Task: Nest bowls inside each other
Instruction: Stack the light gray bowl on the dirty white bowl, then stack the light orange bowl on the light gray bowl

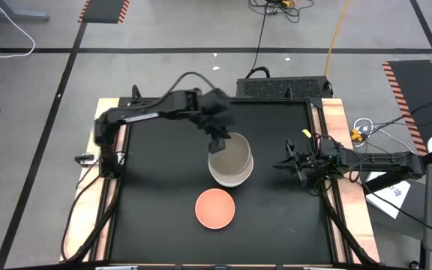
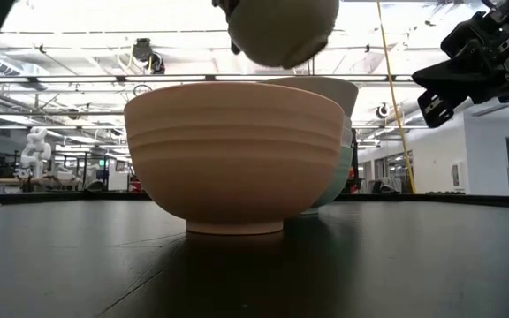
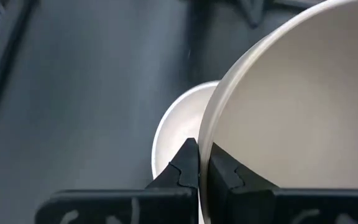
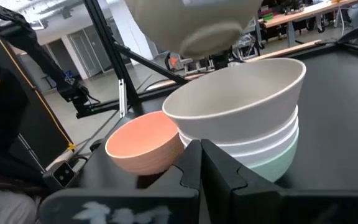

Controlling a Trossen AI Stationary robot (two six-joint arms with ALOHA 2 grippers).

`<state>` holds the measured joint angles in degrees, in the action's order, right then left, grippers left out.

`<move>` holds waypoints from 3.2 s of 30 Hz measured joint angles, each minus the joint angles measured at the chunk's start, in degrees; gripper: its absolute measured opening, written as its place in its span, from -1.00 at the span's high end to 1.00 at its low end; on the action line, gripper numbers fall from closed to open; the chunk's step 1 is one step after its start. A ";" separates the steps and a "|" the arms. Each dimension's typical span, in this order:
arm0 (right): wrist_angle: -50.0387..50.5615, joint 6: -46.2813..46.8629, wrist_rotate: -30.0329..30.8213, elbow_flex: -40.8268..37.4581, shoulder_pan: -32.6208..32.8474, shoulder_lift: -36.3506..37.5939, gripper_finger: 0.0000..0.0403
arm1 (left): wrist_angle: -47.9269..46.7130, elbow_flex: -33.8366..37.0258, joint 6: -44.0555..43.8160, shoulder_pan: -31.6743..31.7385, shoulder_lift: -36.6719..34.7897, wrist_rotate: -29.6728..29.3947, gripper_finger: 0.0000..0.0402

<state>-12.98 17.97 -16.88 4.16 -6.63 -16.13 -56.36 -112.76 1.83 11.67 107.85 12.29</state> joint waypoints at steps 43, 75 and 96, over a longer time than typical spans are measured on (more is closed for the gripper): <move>1.33 -2.02 0.04 0.00 0.00 -0.12 1.00 | -19.54 -17.93 -0.61 -2.56 21.40 -3.23 0.97; -0.51 -1.54 0.04 -1.07 0.00 -0.12 1.00 | -18.43 -22.14 0.47 -5.57 18.62 -5.19 -0.59; -3.54 3.29 -0.02 -1.18 0.00 1.13 1.00 | 2.33 -7.39 5.59 -11.11 -8.34 -11.32 -0.27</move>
<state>-16.53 21.25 -16.91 2.98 -6.63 -15.00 -54.03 -120.15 7.42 0.56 99.51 0.96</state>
